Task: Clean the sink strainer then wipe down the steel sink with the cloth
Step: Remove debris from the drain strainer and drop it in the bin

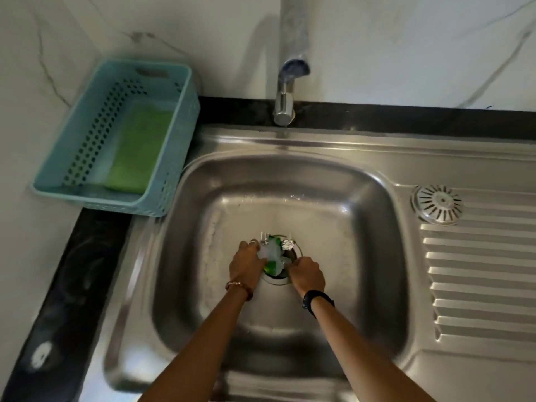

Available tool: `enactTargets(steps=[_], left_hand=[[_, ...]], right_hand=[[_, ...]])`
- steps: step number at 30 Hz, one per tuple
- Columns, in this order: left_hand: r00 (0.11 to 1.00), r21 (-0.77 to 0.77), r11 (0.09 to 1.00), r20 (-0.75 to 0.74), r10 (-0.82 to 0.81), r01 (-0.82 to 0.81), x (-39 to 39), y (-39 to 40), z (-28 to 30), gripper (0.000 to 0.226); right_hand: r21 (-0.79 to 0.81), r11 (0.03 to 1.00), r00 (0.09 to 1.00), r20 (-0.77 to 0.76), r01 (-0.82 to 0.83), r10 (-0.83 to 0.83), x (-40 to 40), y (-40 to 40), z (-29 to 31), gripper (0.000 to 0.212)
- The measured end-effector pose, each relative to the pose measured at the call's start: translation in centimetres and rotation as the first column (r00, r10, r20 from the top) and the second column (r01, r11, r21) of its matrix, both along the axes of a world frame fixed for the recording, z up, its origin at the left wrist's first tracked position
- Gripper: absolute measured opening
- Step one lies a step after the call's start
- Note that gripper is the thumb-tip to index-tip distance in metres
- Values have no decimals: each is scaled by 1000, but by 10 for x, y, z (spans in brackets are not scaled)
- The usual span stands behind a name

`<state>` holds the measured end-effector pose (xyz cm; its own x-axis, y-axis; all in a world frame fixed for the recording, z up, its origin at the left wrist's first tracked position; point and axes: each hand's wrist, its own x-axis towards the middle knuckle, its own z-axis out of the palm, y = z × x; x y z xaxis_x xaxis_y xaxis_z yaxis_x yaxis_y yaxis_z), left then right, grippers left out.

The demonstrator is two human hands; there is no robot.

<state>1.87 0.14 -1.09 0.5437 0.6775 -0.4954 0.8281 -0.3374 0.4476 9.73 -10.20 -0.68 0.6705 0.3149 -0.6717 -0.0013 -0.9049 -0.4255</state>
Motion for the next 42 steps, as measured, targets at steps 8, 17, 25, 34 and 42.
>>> enactTargets(steps=[8, 17, 25, 34, 42], left_hand=[[994, -56, 998, 111, -7, 13, -11, 0, -5, 12], [956, -258, 939, 125, 265, -226, -33, 14, 10, 24], [840, -501, 748, 71, 538, -436, -53, 1, 39, 44], [565, -693, 648, 411, 716, -316, -86, -47, 133, 19], [374, -694, 682, 584, 720, -230, -193, -124, 195, 12]], right_hand=[[-20, 986, 985, 46, 167, -166, -16, 11, -5, 27], [29, 993, 993, -41, 112, -111, -13, 12, 2, 32], [180, 962, 977, 9, 206, -211, -23, -1, 23, 24], [511, 695, 861, -348, 506, -371, -62, -36, 102, 12], [639, 575, 834, -530, 511, -154, -137, -78, 177, 14]])
